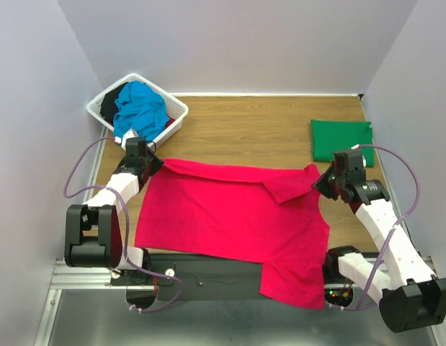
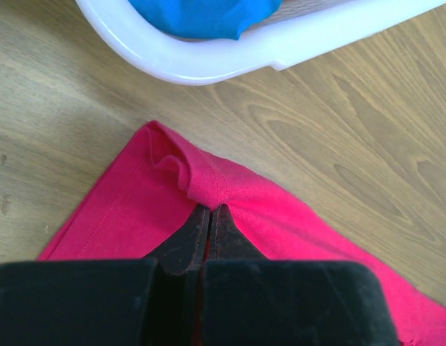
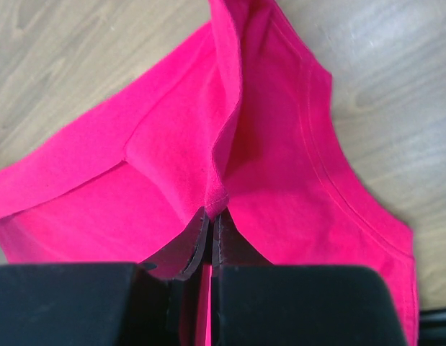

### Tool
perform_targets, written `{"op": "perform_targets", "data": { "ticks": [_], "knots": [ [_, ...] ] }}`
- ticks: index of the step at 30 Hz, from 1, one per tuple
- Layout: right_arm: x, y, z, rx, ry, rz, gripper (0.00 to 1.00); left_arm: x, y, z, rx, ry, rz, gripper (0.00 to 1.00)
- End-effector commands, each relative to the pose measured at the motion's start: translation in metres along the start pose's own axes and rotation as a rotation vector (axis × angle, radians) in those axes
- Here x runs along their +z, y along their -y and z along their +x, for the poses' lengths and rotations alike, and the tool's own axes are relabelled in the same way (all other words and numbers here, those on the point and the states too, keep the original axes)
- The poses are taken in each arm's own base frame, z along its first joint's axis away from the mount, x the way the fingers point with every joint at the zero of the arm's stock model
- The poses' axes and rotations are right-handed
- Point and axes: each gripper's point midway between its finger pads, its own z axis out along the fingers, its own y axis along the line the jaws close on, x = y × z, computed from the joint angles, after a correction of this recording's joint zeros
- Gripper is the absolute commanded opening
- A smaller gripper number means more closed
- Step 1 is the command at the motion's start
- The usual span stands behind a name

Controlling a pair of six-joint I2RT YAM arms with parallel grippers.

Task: Fold and stack the t-shirts
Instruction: Fold the tshirt

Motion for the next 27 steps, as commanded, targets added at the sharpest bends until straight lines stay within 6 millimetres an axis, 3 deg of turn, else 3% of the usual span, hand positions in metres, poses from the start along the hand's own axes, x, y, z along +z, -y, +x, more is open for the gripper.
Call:
{"op": "perform_targets", "data": {
  "ticks": [1, 6, 7, 11, 12, 13, 14, 16, 17, 18, 20, 21, 23, 24, 27],
  "knots": [
    [-0.002, 0.015, 0.021, 0.024, -0.076, 0.039, 0.03, -0.009, -0.004, -0.004, 0.019, 0.006, -0.010, 0.00],
    [0.002, 0.032, 0.056, 0.066, -0.173, 0.059, 0.03, -0.014, -0.030, 0.007, 0.005, -0.011, -0.117, 0.00],
    [0.005, 0.040, 0.072, 0.087, -0.218, 0.071, 0.03, -0.015, -0.034, 0.011, 0.002, -0.019, -0.132, 0.00],
    [0.004, 0.057, 0.094, 0.130, -0.262, 0.102, 0.05, -0.016, -0.047, 0.020, -0.012, -0.033, -0.177, 0.03],
    [0.004, 0.061, 0.098, 0.135, -0.265, 0.110, 0.09, -0.016, -0.049, 0.021, -0.014, -0.034, -0.187, 0.07],
    [0.003, 0.063, 0.102, 0.148, -0.277, 0.119, 0.14, -0.017, -0.051, 0.022, -0.016, -0.038, -0.196, 0.24],
    [0.004, 0.067, 0.107, 0.150, -0.293, 0.126, 0.18, -0.017, -0.052, 0.022, -0.015, -0.042, -0.204, 0.34],
    [0.005, 0.067, 0.109, 0.143, -0.299, 0.127, 0.40, -0.017, -0.052, 0.020, -0.017, -0.041, -0.211, 0.57],
    [0.005, 0.067, 0.105, 0.133, -0.289, 0.132, 0.47, -0.018, -0.051, 0.020, -0.015, -0.046, -0.215, 0.73],
    [0.003, 0.061, 0.095, 0.122, -0.261, 0.121, 0.57, -0.020, -0.045, 0.013, -0.014, -0.032, -0.204, 0.79],
    [0.003, 0.059, 0.075, 0.071, -0.198, 0.139, 0.64, -0.027, -0.044, 0.008, -0.011, -0.031, -0.215, 0.87],
    [-0.003, 0.046, 0.056, 0.056, -0.151, 0.113, 0.68, -0.032, -0.039, -0.005, -0.015, 0.004, -0.214, 0.88],
    [-0.003, 0.043, 0.037, 0.011, -0.099, 0.133, 0.69, -0.042, -0.039, -0.013, -0.021, 0.033, -0.234, 0.93],
    [-0.006, 0.034, 0.019, 0.001, -0.040, 0.119, 0.72, -0.050, -0.032, -0.021, -0.027, 0.061, -0.211, 0.94],
    [0.007, 0.022, -0.005, -0.071, 0.026, 0.107, 0.74, -0.060, -0.017, -0.030, -0.037, 0.093, -0.136, 0.99]
  ]
}}
